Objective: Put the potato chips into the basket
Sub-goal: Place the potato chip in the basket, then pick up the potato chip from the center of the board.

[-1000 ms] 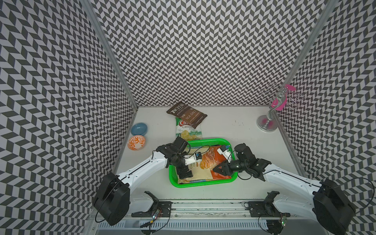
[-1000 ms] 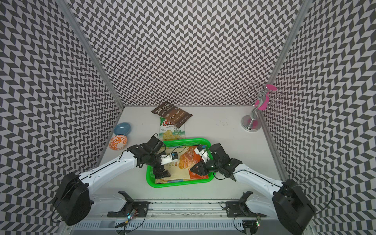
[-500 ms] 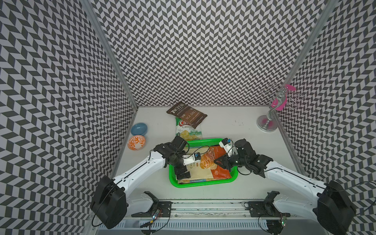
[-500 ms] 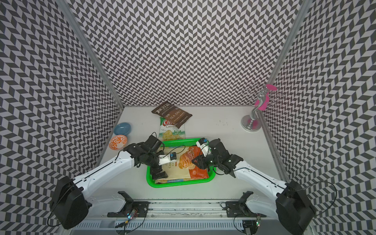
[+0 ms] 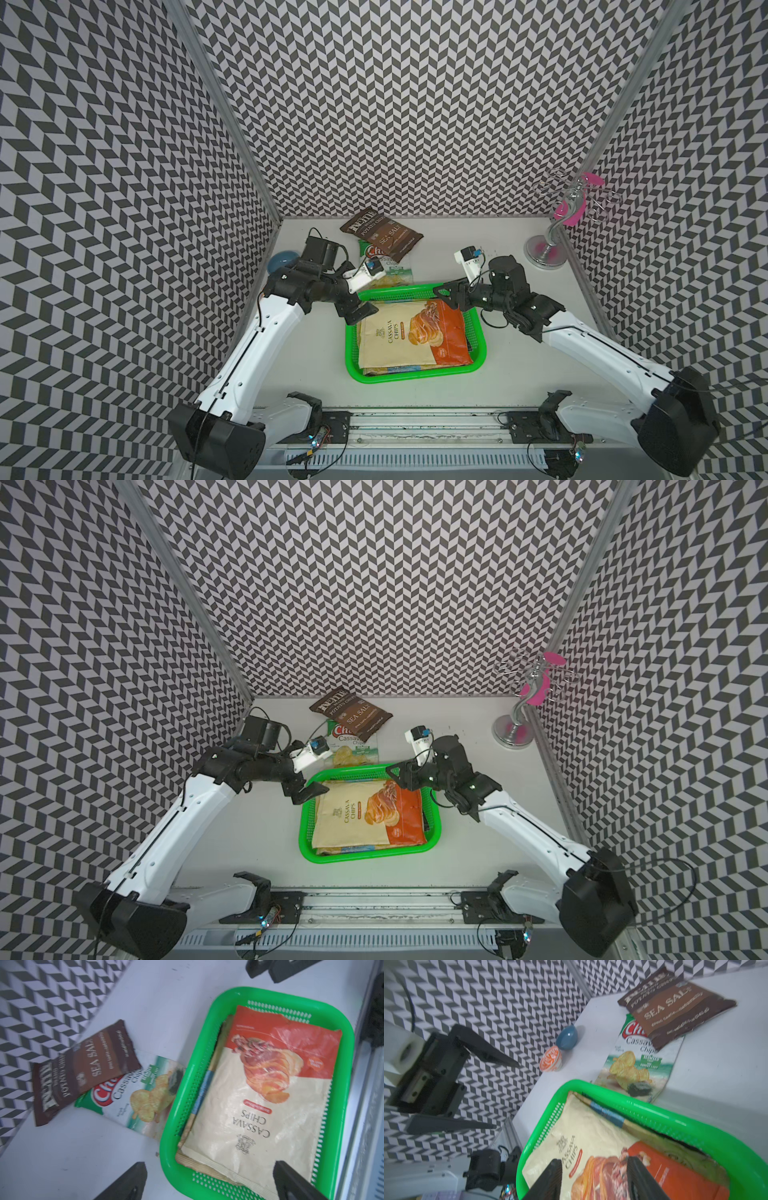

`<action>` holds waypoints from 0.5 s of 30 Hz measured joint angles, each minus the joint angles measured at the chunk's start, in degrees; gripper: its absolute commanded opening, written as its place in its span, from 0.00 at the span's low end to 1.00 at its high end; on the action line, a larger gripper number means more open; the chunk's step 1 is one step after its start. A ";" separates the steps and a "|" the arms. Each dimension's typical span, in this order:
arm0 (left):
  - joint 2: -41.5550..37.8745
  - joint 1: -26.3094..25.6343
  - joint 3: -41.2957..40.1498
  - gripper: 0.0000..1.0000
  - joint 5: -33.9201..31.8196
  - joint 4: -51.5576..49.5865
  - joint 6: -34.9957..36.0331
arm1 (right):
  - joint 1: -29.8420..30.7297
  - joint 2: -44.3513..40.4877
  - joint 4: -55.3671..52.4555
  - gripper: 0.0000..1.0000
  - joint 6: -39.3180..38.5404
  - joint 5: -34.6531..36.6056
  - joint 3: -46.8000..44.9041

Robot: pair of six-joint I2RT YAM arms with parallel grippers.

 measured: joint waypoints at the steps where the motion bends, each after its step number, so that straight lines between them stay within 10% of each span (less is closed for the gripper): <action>1: 0.02 1.09 -0.68 0.99 0.33 2.49 -2.03 | -0.79 1.66 0.66 0.55 0.72 -0.22 1.51; 15: 4.83 8.83 -9.62 0.99 -6.08 22.82 -18.82 | -10.32 32.52 1.20 0.58 9.79 -7.78 26.36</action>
